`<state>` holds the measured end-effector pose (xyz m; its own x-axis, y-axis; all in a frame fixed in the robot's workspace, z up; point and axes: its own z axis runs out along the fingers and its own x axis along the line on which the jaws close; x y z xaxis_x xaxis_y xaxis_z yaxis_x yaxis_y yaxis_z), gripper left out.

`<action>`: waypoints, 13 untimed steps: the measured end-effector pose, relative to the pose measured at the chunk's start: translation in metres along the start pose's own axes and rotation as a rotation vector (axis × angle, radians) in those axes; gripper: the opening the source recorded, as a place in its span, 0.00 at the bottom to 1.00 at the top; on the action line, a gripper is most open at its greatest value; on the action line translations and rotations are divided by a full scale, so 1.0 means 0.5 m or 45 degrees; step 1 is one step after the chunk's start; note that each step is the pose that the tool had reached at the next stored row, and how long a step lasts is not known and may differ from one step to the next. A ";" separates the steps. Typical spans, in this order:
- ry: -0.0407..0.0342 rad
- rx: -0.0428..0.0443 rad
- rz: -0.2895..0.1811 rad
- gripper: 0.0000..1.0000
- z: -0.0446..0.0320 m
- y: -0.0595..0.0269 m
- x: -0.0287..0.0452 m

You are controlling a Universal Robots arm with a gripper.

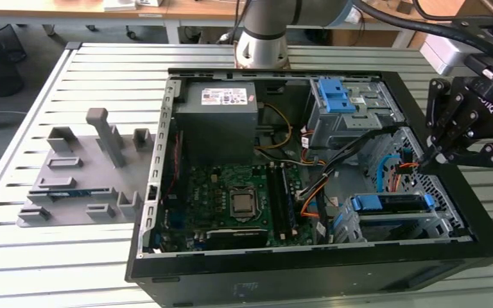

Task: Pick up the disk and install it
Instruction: 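Insert the first disk wire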

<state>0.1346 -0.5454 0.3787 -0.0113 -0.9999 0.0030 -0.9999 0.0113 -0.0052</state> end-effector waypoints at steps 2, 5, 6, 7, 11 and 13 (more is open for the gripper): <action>0.0034 0.002 0.001 0.11 -0.002 0.000 -0.007; 0.0040 0.003 0.001 0.11 -0.002 0.000 -0.011; 0.0041 0.003 0.001 0.11 -0.002 0.000 -0.011; 0.0041 0.003 0.001 0.11 -0.002 0.000 -0.011; 0.0104 0.002 0.001 0.11 -0.003 -0.006 -0.014; 0.0411 0.002 0.001 0.11 -0.002 -0.006 -0.018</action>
<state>0.1377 -0.5365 0.3799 -0.0122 -0.9993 0.0352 -0.9999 0.0120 -0.0068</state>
